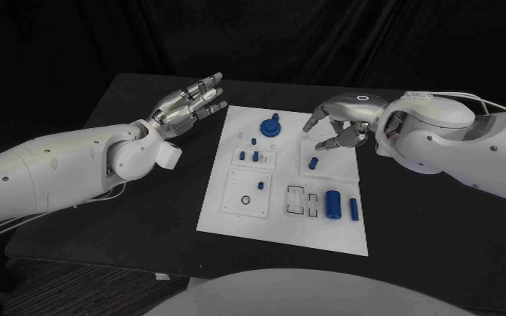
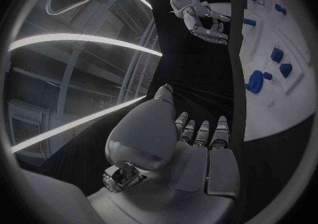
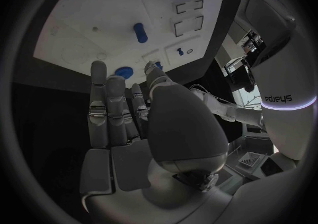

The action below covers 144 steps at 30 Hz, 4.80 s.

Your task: Assemble the parts on the task board

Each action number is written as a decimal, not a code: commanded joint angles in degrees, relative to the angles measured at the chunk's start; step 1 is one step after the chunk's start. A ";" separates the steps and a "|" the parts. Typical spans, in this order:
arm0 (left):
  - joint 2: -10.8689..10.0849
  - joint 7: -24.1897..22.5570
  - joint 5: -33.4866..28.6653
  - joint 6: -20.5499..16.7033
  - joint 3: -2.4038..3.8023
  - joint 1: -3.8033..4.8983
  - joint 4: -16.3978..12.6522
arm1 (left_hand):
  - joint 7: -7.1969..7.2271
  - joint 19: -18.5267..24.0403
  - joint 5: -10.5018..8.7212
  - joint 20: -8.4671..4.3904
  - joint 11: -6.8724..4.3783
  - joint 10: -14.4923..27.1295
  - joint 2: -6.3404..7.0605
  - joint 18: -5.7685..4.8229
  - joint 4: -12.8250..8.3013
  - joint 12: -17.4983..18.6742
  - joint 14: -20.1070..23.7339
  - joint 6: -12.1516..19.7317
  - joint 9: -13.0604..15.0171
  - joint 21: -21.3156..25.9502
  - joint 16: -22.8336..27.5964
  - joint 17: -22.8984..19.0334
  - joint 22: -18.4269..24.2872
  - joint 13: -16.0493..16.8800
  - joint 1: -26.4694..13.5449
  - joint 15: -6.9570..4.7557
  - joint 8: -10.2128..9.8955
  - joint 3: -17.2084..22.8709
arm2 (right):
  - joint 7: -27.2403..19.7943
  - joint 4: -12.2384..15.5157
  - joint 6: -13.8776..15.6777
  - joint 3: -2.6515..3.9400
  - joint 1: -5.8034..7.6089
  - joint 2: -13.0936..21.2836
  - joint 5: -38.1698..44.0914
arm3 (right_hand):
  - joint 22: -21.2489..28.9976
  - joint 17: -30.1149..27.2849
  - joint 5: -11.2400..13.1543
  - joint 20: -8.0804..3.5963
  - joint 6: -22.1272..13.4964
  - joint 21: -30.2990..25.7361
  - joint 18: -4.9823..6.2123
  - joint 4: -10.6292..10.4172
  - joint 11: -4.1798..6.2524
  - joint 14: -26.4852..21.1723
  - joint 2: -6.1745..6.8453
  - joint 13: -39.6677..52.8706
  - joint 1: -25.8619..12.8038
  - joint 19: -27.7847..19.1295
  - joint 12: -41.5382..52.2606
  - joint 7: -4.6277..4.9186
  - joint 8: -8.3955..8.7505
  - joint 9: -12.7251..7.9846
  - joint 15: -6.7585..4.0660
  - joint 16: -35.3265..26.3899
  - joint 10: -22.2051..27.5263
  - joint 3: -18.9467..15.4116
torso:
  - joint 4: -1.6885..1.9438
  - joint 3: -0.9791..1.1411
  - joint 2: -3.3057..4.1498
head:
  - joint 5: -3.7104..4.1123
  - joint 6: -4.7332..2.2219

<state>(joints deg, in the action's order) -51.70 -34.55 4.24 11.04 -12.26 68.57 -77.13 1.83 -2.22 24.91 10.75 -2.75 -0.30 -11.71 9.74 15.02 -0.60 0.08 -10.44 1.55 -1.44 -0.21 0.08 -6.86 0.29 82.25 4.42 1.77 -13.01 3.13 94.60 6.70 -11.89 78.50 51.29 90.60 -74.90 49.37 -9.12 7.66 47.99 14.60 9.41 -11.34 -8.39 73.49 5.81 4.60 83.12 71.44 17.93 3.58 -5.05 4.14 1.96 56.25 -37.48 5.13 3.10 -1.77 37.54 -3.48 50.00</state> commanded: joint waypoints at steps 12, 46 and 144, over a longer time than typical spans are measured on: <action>0.13 -0.65 -0.26 0.13 0.05 -0.08 -0.06 | -0.28 -0.17 0.38 0.45 -0.23 0.00 0.11 0.52 -0.22 -0.02 -0.08 -0.05 0.07 -0.13 0.21 -0.08 -0.07 -0.04 0.67 0.36 0.31 -0.09 | 2.06 -1.82 -4.53 0.00 -3.65 -0.14 -0.18 | -1.29 1.46 2.02 0.41 0.66 2.01 0.66 -2.02 0.60 3.35 0.61 -0.79 -0.46 3.22 2.56 1.74 0.67 -0.18 0.60 2.97 -6.44 -0.79 | 0.06 0.19 0.03 | 0.07 0.00; 0.45 0.36 -0.25 1.18 0.05 -0.26 0.40 | -0.52 -0.44 0.78 0.84 0.38 -0.10 -0.14 0.53 -0.39 -0.21 -0.08 -0.18 0.08 -0.27 0.21 -0.08 -0.29 0.03 0.97 0.76 0.36 0.02 | -4.84 -3.71 3.74 0.01 -7.27 -2.35 -0.16 | -2.76 1.46 -4.20 -1.87 11.67 7.38 0.06 3.36 3.53 4.97 -2.05 -1.01 7.14 5.36 -3.72 4.60 -2.82 1.37 -1.99 4.34 -24.69 6.62 | 0.06 0.08 0.00 | -0.04 0.00; 1.83 1.88 -0.25 2.48 0.05 -0.78 1.85 | -2.44 -0.96 2.75 1.42 1.28 -0.12 -0.96 0.50 -1.45 -0.29 -0.08 -2.64 0.41 -0.47 0.21 -0.08 -0.44 0.04 1.90 1.40 1.39 0.56 | -4.34 -0.92 1.09 0.03 -10.49 -18.96 8.70 | -3.80 1.85 -2.89 -3.60 16.57 16.18 -0.86 6.42 5.30 7.65 0.28 -0.88 7.03 6.72 -9.77 3.34 -2.05 2.73 -3.57 3.32 -33.66 13.79 | -0.06 0.07 0.00 | -2.32 0.00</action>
<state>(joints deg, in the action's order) -49.99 -32.09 4.23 12.74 -12.27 67.87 -75.24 -0.52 -3.34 27.35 11.87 -1.80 -0.43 -12.46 9.75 13.82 -0.83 -0.13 -13.22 1.91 -1.67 -0.21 0.07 -7.34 0.29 83.91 5.44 2.88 -12.45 -1.73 93.65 8.25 -11.90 68.18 32.34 98.80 -74.92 51.26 -11.76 4.21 64.97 31.06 9.41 -4.80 -5.62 80.84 6.29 3.64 89.78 78.22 8.02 6.85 -7.35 6.91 -1.58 59.69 -68.30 18.57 3.05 -1.69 37.54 -5.82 50.00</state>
